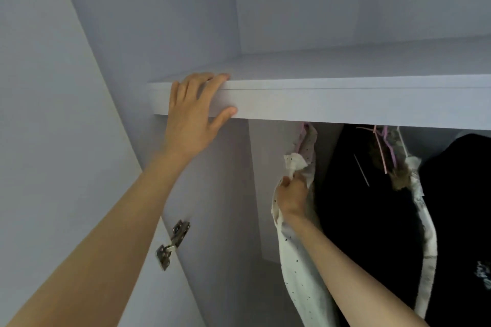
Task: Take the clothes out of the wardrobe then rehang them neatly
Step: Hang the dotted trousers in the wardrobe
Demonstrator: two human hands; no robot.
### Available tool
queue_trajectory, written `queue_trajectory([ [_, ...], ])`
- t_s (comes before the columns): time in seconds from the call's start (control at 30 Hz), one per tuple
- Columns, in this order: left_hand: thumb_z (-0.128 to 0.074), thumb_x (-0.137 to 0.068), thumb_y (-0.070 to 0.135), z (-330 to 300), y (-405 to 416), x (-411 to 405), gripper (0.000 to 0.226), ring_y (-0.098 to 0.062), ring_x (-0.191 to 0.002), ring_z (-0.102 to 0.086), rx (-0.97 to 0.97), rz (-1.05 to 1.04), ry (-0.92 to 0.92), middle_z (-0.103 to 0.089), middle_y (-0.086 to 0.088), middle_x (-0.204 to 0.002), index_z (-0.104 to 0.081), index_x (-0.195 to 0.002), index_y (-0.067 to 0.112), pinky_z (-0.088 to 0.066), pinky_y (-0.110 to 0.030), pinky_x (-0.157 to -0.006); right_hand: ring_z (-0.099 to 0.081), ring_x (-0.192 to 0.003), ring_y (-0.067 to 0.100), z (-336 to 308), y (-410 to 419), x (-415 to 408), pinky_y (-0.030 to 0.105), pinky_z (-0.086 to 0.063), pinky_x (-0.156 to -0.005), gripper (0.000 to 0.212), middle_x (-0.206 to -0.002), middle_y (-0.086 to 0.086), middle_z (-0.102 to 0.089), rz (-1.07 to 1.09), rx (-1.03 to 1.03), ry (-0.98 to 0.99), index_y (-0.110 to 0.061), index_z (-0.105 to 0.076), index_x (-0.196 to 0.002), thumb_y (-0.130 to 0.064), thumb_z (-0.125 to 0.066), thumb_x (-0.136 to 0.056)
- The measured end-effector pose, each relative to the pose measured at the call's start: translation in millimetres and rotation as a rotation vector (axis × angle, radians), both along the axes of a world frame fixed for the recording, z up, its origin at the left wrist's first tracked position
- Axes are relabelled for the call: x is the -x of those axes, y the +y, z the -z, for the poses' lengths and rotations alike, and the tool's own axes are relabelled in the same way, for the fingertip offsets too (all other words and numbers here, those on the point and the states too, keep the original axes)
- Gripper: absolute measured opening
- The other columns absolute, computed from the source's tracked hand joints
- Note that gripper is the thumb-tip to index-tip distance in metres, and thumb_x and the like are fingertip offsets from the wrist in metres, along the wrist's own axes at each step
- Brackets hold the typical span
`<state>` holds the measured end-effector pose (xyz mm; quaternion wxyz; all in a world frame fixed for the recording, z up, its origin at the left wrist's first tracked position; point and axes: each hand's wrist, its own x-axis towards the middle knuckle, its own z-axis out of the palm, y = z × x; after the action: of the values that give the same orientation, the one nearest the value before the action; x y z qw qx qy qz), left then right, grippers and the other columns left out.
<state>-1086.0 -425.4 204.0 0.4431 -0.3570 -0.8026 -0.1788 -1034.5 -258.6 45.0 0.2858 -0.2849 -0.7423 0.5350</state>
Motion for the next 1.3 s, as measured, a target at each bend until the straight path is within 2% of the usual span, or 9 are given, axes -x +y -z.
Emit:
queue_trajectory([
  [0.13,-0.045,-0.088,0.050,0.2,-16.2,9.7,0.055,-0.025,-0.119,-0.037,-0.023,-0.011,-0.042,-0.048,-0.012,-0.124,-0.046,-0.132,0.017,-0.031,-0.056,-0.101,-0.048,-0.114,0.033,3.8,-35.6,16.7,0.022,-0.034,-0.089,0.051,-0.132,0.020,-0.039,-0.079,-0.119,-0.024,0.004,-0.017,-0.144,0.002,-0.036,-0.096],
  [0.23,-0.045,-0.090,0.050,4.2,-15.2,14.8,0.053,-0.027,-0.120,-0.039,-0.008,-0.020,-0.009,-0.048,-0.012,-0.123,-0.045,-0.132,0.018,-0.031,-0.055,-0.101,-0.052,-0.109,0.035,7.3,-54.5,38.6,0.027,-0.041,-0.091,0.061,-0.132,0.021,-0.037,-0.168,-0.151,-0.057,0.003,-0.009,-0.145,0.005,-0.040,-0.093],
  [0.3,-0.044,-0.090,0.050,6.1,-15.2,18.7,0.051,-0.027,-0.120,-0.040,-0.016,-0.023,0.005,-0.048,-0.010,-0.124,-0.044,-0.132,0.020,-0.030,-0.055,-0.101,-0.051,-0.110,0.035,8.4,-67.2,51.4,0.025,-0.039,-0.091,0.064,-0.132,0.021,-0.036,-0.252,-0.159,-0.074,0.004,-0.006,-0.145,0.006,-0.041,-0.092],
  [0.4,-0.043,-0.090,0.052,7.8,-14.9,21.7,0.051,-0.027,-0.120,-0.042,-0.006,-0.053,0.031,-0.049,-0.009,-0.124,-0.043,-0.132,0.022,-0.031,-0.054,-0.101,-0.049,-0.114,0.033,9.4,-86.8,68.4,0.024,-0.036,-0.092,0.064,-0.133,0.020,-0.036,-0.369,-0.151,-0.094,0.003,-0.004,-0.146,0.002,-0.041,-0.094],
  [0.73,-0.045,-0.088,0.048,9.9,-15.0,19.1,0.054,-0.029,-0.119,-0.045,-0.017,-0.064,0.055,-0.051,-0.011,-0.123,-0.048,-0.133,0.018,-0.032,-0.055,-0.100,-0.042,-0.123,0.034,12.9,-126.3,127.8,0.038,-0.037,-0.101,0.061,-0.138,0.024,-0.036,-0.667,-0.134,-0.131,0.005,0.002,-0.145,-0.010,-0.034,-0.098],
  [0.87,-0.047,-0.088,0.046,9.8,-14.8,16.8,0.052,-0.028,-0.120,-0.043,-0.021,-0.070,0.023,-0.050,-0.011,-0.124,-0.049,-0.132,0.018,-0.029,-0.056,-0.104,-0.037,-0.126,0.037,14.2,-127.5,134.6,0.040,-0.032,-0.104,0.059,-0.143,0.026,-0.025,-0.691,-0.274,-0.211,0.003,0.004,-0.145,-0.016,-0.029,-0.100],
  [1.0,-0.051,-0.088,0.041,8.8,-14.6,13.8,0.050,-0.028,-0.121,-0.041,-0.015,-0.071,-0.018,-0.048,-0.011,-0.125,-0.047,-0.132,0.018,-0.028,-0.056,-0.104,-0.023,-0.136,0.035,15.4,-110.5,123.0,0.041,-0.027,-0.109,0.068,-0.150,0.021,-0.014,-0.817,-0.338,-0.301,-0.012,0.003,-0.148,-0.035,-0.036,-0.099],
  [1.2,-0.047,-0.089,0.045,5.3,-17.3,8.7,0.053,-0.030,-0.125,-0.039,-0.011,-0.057,-0.104,-0.047,-0.010,-0.129,-0.045,-0.134,0.017,-0.031,-0.055,-0.104,-0.009,-0.144,0.020,7.4,-80.0,72.3,0.036,-0.016,-0.115,0.067,-0.157,0.006,-0.007,-0.887,-0.546,-0.202,-0.014,-0.001,-0.149,-0.039,-0.037,-0.098],
  [1.3,-0.042,-0.093,0.040,10.7,-20.7,-6.1,0.053,-0.033,-0.136,-0.027,-0.049,-0.089,-0.148,-0.039,-0.013,-0.142,-0.039,-0.140,0.017,-0.026,-0.050,-0.111,-0.007,-0.144,0.016,1.1,-68.1,46.1,0.029,-0.010,-0.114,0.065,-0.157,0.004,-0.008,-0.877,-0.715,-0.134,-0.014,-0.003,-0.149,-0.037,-0.036,-0.099],
])
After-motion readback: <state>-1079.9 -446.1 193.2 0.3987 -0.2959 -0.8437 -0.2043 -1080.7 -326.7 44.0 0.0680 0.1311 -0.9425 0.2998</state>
